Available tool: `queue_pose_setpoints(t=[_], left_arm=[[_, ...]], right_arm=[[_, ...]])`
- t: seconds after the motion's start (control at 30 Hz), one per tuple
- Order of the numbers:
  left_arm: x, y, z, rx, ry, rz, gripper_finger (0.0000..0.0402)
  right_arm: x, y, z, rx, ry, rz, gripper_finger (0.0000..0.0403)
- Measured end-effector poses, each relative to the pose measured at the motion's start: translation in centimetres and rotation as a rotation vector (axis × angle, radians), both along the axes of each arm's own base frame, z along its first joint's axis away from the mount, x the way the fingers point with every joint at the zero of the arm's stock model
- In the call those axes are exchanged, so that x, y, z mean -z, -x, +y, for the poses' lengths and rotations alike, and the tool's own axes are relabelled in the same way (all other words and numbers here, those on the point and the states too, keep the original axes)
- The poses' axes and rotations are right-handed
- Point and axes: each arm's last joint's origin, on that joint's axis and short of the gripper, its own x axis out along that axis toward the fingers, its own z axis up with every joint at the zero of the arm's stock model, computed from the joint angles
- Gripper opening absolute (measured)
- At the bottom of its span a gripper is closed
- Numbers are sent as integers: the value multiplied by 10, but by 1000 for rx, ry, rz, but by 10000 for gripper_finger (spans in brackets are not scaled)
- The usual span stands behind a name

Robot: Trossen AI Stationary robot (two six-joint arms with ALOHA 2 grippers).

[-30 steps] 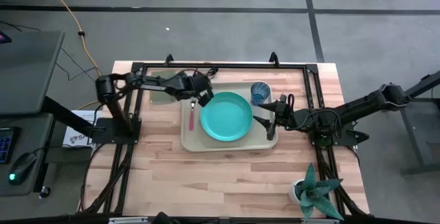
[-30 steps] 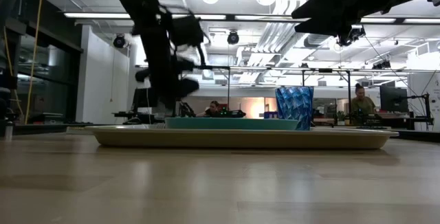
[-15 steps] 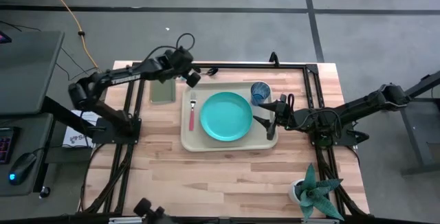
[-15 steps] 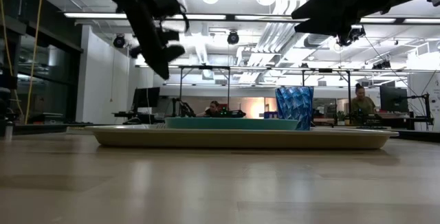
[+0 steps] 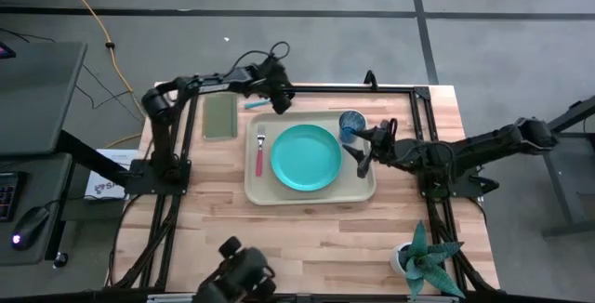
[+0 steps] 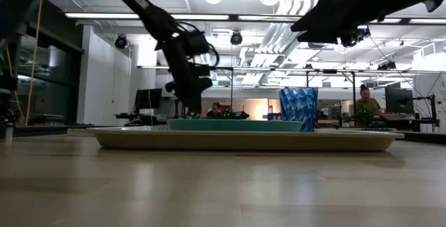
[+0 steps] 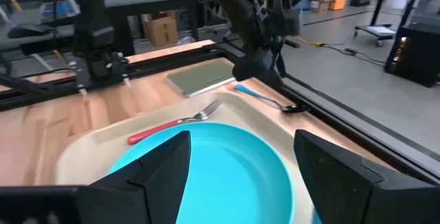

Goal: Pick and place plate/cup/fork/spoon on tray
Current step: Put the blue spoon to the right side of the pink fork on the gray serving tray

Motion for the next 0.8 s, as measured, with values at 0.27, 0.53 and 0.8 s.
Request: queue_pose_setpoints(t=[0.27,0.53,0.8], left_arm=[[17,-18,22,121,212,309,183],[25,-12,37,170,223,299,184],[37,-13,42,242,252,256,184]], right_arm=[[1,0,-12,55,-5,10,252],[4,1,-12,60,-25,30,252],[5,1,-12,60,-26,35,252]])
